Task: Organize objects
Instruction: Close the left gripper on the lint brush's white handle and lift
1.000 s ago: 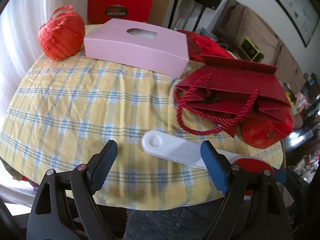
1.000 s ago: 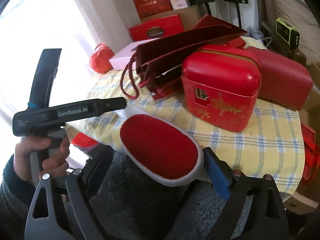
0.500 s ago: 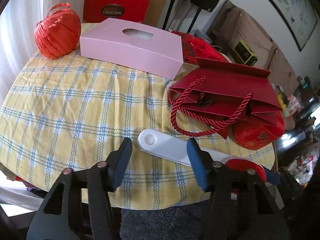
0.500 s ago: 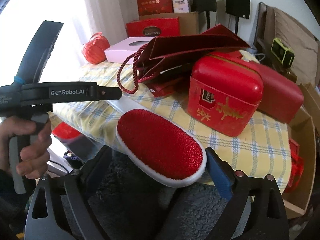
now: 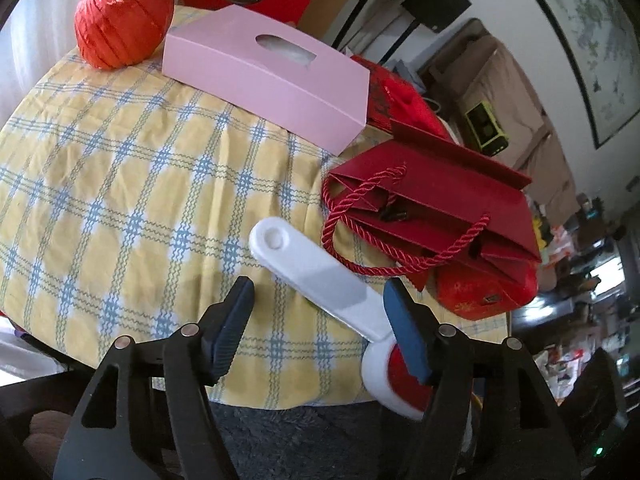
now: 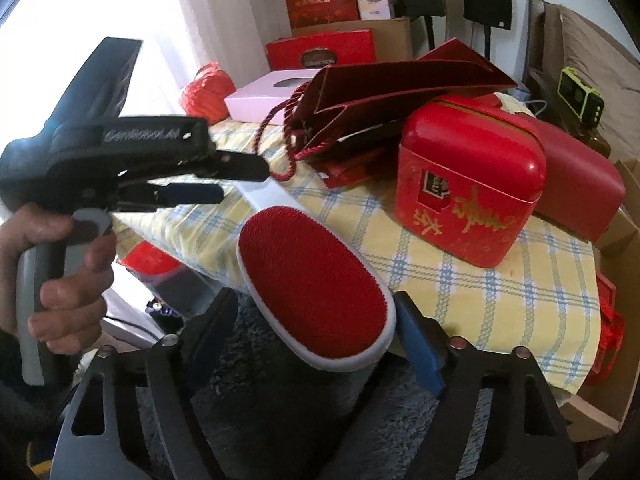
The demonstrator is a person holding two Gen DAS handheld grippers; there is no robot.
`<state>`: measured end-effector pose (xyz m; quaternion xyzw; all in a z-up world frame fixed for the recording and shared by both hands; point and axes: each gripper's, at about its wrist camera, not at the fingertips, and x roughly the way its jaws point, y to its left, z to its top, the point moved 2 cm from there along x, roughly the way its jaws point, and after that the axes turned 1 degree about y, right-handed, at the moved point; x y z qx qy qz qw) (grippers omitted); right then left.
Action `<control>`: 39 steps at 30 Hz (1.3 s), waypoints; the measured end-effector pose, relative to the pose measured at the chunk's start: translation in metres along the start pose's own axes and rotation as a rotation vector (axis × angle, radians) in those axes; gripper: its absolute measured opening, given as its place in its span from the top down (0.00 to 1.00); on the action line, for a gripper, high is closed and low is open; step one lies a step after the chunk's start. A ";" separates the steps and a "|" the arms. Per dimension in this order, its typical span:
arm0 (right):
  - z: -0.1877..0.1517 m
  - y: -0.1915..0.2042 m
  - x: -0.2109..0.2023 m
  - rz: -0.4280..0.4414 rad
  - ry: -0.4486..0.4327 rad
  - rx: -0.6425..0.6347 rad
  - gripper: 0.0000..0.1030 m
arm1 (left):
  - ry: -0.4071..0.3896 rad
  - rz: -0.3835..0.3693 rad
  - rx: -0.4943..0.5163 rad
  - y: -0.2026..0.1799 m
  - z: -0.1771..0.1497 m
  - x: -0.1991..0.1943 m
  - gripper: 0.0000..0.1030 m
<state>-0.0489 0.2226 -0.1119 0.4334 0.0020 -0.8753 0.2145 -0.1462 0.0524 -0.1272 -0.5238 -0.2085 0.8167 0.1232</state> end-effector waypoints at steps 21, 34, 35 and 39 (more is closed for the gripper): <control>-0.011 0.022 -0.008 0.008 -0.014 -0.077 0.41 | 0.040 0.113 0.009 -0.015 0.009 0.009 0.35; -0.024 0.054 0.000 0.002 0.027 -0.210 0.79 | 0.035 0.152 -0.029 -0.022 0.020 0.018 0.36; -0.024 0.054 -0.002 0.012 0.025 -0.203 0.78 | 0.034 0.159 -0.024 -0.022 0.021 0.020 0.38; -0.023 0.048 -0.011 0.027 -0.008 -0.165 0.75 | 0.019 0.200 -0.002 -0.020 0.022 0.021 0.76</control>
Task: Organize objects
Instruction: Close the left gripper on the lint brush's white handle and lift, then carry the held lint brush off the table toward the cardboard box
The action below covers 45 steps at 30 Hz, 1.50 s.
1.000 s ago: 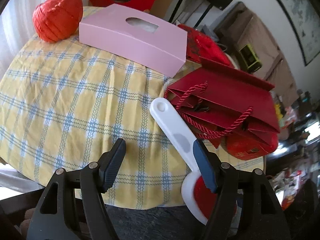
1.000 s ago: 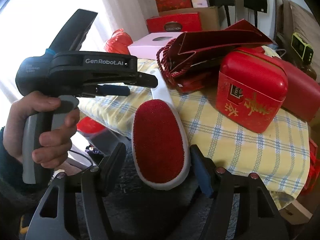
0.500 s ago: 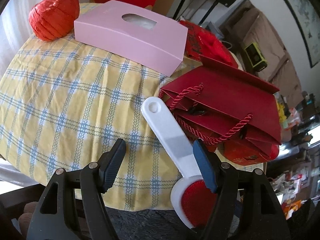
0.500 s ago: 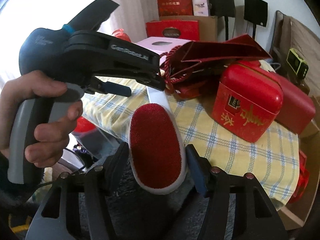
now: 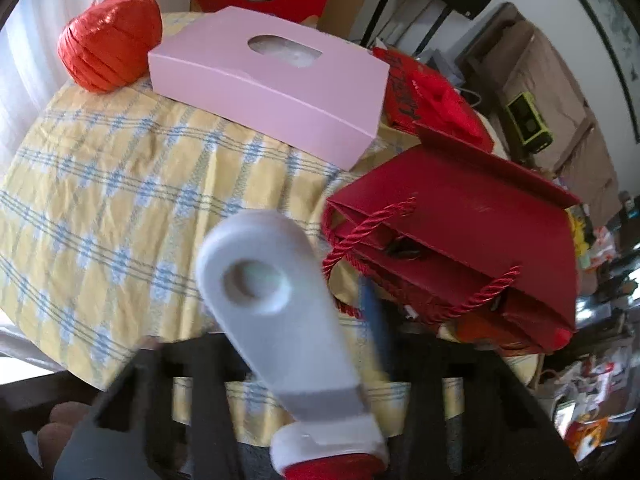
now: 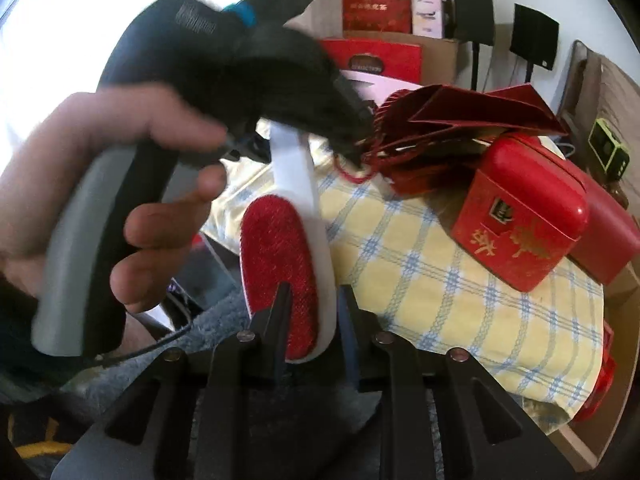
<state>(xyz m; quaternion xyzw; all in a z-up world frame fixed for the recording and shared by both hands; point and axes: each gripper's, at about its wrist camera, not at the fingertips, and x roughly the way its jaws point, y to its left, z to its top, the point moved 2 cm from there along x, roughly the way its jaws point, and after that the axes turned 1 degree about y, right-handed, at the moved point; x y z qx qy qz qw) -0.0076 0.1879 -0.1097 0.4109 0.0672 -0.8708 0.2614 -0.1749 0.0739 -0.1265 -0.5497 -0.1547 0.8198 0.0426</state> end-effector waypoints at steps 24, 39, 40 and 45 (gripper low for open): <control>0.005 -0.002 0.002 -0.060 -0.025 -0.024 0.44 | 0.033 -0.182 -0.262 0.060 -0.002 -0.006 0.81; 0.005 -0.011 -0.003 -0.041 -0.044 0.005 0.42 | -0.024 -0.172 -0.289 0.080 -0.020 -0.030 0.71; 0.003 -0.009 -0.004 -0.041 -0.046 0.004 0.42 | -0.029 -0.172 -0.290 0.080 -0.020 -0.030 0.71; 0.003 -0.011 -0.007 -0.037 -0.057 0.011 0.42 | -0.075 -0.165 -0.256 0.070 -0.025 -0.036 0.72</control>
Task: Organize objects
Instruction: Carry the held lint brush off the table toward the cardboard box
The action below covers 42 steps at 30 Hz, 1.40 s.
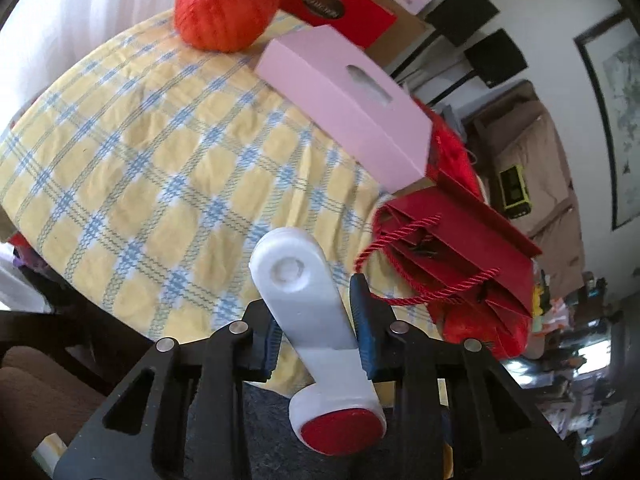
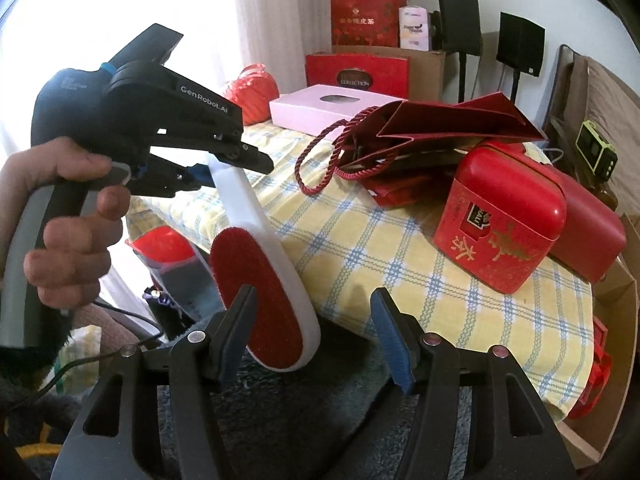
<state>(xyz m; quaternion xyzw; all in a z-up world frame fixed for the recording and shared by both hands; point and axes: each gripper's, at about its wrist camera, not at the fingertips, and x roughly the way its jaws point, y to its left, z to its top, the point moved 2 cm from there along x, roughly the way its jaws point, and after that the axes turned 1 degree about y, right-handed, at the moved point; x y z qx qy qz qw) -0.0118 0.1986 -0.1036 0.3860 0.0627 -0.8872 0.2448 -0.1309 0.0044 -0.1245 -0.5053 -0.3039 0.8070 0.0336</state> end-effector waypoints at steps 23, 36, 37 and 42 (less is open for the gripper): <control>-0.022 0.065 0.033 -0.222 0.057 -0.353 0.40 | 0.010 0.063 0.146 -0.027 -0.005 0.001 0.68; -0.014 0.049 0.023 -0.101 0.022 -0.230 0.42 | -0.015 0.043 0.173 -0.037 -0.005 -0.017 0.67; -0.012 0.050 0.018 -0.098 0.004 -0.228 0.42 | -0.023 0.038 0.176 -0.039 -0.005 -0.021 0.67; -0.001 0.050 -0.003 -0.096 -0.048 -0.220 0.42 | -0.074 0.012 0.214 -0.058 -0.004 -0.046 0.68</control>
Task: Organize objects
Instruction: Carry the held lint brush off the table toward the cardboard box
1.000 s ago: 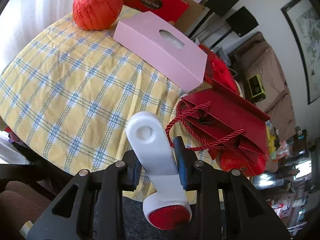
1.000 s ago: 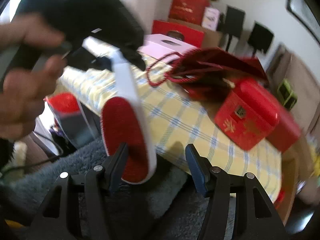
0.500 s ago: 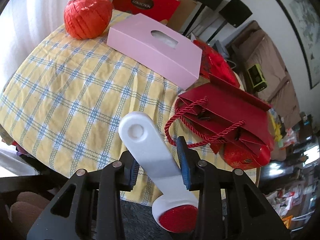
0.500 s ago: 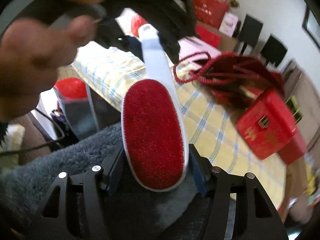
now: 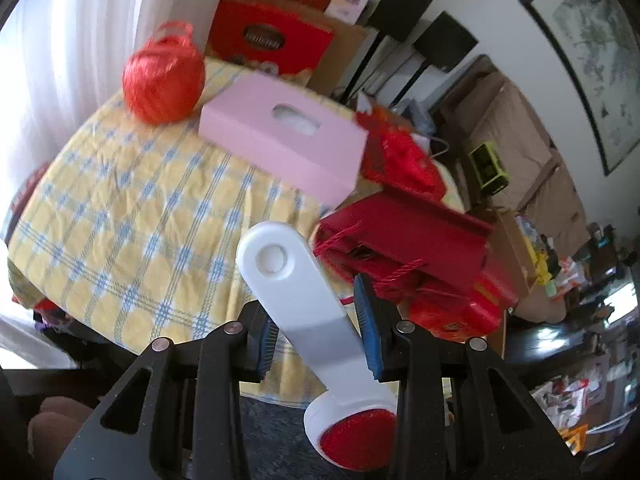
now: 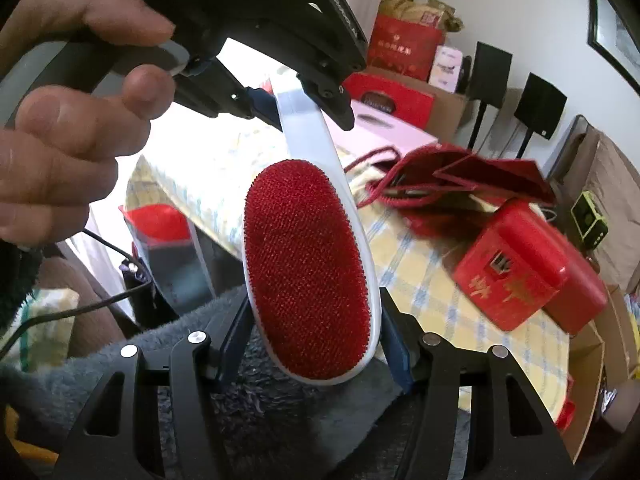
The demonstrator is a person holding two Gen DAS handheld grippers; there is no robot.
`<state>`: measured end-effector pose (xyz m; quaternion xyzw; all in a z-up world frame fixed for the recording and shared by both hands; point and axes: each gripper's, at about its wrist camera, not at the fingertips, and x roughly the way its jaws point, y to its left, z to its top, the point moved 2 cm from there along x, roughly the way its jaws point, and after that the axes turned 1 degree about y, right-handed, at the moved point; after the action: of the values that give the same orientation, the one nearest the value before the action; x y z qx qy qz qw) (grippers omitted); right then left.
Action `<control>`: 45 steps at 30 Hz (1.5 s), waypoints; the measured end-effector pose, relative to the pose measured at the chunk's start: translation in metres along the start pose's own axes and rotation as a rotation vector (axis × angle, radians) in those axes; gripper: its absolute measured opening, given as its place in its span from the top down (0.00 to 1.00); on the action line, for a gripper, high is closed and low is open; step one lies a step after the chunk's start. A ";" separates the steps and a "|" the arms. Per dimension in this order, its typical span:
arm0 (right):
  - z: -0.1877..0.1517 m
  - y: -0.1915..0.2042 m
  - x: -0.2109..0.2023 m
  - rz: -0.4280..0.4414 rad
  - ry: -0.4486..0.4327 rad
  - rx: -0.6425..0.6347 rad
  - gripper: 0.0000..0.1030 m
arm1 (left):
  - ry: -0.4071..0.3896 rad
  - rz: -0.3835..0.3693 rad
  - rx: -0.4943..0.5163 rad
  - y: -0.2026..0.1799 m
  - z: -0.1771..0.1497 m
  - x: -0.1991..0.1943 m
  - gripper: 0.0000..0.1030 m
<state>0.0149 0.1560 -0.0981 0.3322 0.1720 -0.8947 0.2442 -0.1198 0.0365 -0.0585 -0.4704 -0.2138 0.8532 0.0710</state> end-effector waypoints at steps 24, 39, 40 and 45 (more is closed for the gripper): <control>0.030 -0.005 -0.088 -0.221 -0.136 -0.064 0.42 | -0.179 -0.156 0.129 -0.076 0.001 -0.104 0.70; 0.034 -0.025 -0.119 -0.403 -0.182 -0.106 0.42 | -0.262 -0.259 0.232 -0.121 -0.013 -0.142 0.70; 0.032 -0.025 -0.120 -0.406 -0.184 -0.108 0.42 | -0.259 -0.263 0.231 -0.122 -0.013 -0.141 0.70; 0.021 -0.028 -0.124 -0.411 -0.183 -0.106 0.42 | -0.251 -0.269 0.239 -0.130 -0.021 -0.134 0.70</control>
<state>0.0706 0.2092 0.0049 0.1941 0.2601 -0.9417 0.0886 -0.0397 0.1166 0.0911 -0.3161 -0.1790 0.9072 0.2122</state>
